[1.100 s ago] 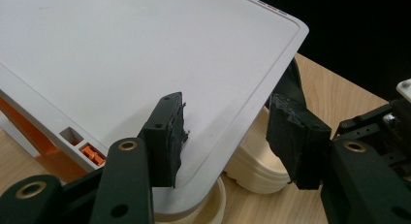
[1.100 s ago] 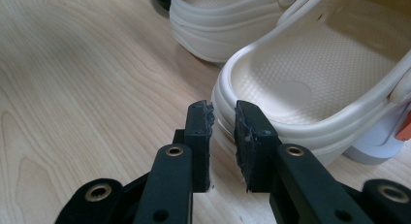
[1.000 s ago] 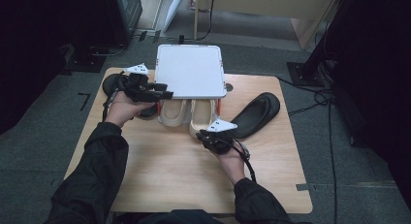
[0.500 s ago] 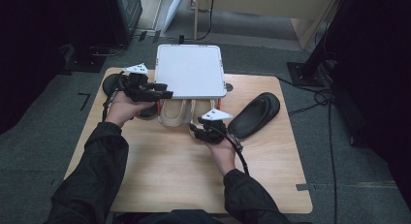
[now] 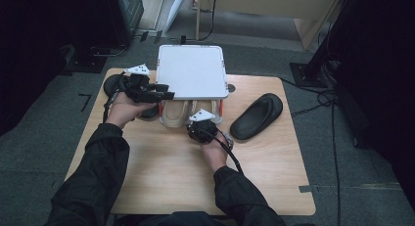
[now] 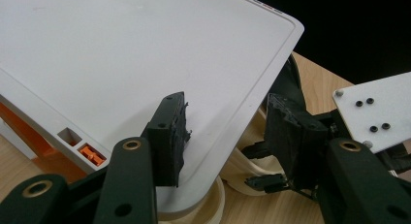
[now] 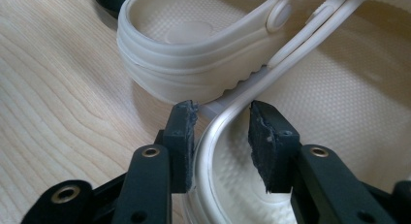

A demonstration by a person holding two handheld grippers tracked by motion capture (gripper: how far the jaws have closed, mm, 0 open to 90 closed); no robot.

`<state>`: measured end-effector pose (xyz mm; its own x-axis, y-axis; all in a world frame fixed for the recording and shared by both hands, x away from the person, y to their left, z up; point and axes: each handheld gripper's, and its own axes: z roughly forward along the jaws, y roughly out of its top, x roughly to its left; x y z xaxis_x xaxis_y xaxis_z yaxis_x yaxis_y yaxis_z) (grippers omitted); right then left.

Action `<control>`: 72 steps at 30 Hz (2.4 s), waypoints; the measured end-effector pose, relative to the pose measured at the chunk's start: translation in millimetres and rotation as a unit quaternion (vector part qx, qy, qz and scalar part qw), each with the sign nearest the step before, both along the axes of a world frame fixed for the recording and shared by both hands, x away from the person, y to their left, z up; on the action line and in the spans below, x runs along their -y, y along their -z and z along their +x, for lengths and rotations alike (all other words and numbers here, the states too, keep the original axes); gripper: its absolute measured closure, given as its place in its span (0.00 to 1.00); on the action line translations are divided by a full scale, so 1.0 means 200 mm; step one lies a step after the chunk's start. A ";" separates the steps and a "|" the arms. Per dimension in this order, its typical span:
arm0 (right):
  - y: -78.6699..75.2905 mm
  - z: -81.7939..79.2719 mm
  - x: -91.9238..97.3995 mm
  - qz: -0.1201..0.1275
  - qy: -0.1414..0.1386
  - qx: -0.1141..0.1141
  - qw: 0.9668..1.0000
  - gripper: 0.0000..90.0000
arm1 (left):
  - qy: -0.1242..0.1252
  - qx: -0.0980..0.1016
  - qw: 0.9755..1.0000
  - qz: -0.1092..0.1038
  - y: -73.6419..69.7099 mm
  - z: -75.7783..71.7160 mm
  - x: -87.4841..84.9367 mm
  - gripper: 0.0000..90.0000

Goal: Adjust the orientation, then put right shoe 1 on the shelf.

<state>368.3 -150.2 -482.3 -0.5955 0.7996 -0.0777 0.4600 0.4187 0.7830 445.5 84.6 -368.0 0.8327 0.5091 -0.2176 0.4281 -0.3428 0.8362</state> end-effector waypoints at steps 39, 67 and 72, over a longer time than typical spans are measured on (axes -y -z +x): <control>-0.03 -0.19 0.31 0.027 -0.082 -0.044 0.995 0.89 | -0.002 -0.001 1.000 0.000 0.00 0.00 0.00 0.57; -0.02 -0.03 0.32 0.074 -0.057 -0.045 0.995 0.78 | -0.012 -0.021 1.000 -0.005 -0.02 0.00 -0.04 0.53; -0.07 -0.10 0.38 0.092 -0.073 -0.050 0.992 0.72 | -0.015 -0.014 1.000 0.015 -0.04 -0.03 -0.05 0.50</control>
<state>348.9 -225.6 -468.7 -0.7033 0.6996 0.1259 0.4837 0.3413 0.8059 440.5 93.8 -359.8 0.8110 0.5401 -0.2250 0.4612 -0.3535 0.8138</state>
